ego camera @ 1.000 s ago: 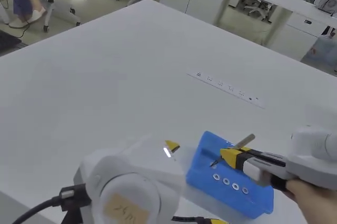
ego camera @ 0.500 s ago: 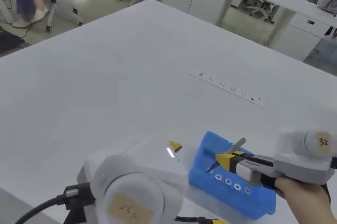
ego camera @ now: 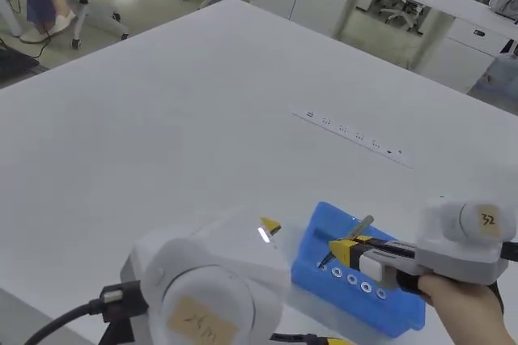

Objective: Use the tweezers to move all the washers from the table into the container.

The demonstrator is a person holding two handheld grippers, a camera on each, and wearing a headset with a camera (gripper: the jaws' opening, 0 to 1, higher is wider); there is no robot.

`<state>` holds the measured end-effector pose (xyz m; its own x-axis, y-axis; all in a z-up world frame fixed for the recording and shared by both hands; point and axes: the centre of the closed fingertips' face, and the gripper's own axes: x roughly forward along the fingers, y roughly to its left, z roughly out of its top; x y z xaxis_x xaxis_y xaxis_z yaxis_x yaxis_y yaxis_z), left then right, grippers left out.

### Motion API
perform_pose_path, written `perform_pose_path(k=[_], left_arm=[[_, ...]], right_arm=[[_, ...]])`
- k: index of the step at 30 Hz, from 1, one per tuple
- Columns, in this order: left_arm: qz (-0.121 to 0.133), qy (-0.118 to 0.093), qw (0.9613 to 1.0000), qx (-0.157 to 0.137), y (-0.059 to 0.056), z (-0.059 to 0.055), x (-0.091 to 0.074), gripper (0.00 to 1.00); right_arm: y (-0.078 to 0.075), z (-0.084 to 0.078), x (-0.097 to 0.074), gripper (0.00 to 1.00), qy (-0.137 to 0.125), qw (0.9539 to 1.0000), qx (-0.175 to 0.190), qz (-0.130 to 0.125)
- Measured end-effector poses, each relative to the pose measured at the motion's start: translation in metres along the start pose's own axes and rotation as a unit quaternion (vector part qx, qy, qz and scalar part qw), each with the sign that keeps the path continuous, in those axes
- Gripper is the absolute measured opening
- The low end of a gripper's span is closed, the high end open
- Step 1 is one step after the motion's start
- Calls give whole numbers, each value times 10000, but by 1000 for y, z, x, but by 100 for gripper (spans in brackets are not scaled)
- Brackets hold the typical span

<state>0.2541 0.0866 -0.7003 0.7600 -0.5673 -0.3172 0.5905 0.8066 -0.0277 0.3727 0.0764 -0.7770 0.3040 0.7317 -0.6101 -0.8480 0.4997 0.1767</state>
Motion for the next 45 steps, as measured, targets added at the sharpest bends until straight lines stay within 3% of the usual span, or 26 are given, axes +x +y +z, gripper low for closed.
perform_pose_path(k=[4,10,16,21,25,26,27,32,41,44,45], left_arm=[[-4,8,10000,4,0,0,0,79],[-16,11,10000,3,-1,0,0,79],[-113,14,9999,-75,-6,0,1,76],[-307,6,9995,-18,-15,1,2,68],[-431,94,9990,11,-20,-2,3,64],[-508,101,9987,-17,-22,-2,3,60],[-746,199,9970,-89,-30,-6,4,55],[-982,407,9943,112,-43,-12,7,39],[-1207,660,9904,169,-53,-21,9,36],[-1151,698,9904,308,-52,-22,9,38],[-1233,743,9891,301,-54,-23,9,34]], right_arm=[[-1,1,-2,3,-30,10000,-4,-34],[6,11,-17,3,-286,9996,-7,-54],[17,17,-44,3,-547,9985,4,-60],[30,16,-74,3,-813,9966,46,-101],[34,4,-100,3,-842,9963,-64,-177],[35,-1,-108,3,-844,9962,-90,-176],[36,-5,-112,3,-833,9963,-116,-165],[42,-35,-131,3,-614,9975,-321,-125],[50,-70,-137,3,-297,9977,-613,69],[54,-80,-135,3,-181,9971,-721,156],[56,-83,-134,3,-134,9969,-744,197]])
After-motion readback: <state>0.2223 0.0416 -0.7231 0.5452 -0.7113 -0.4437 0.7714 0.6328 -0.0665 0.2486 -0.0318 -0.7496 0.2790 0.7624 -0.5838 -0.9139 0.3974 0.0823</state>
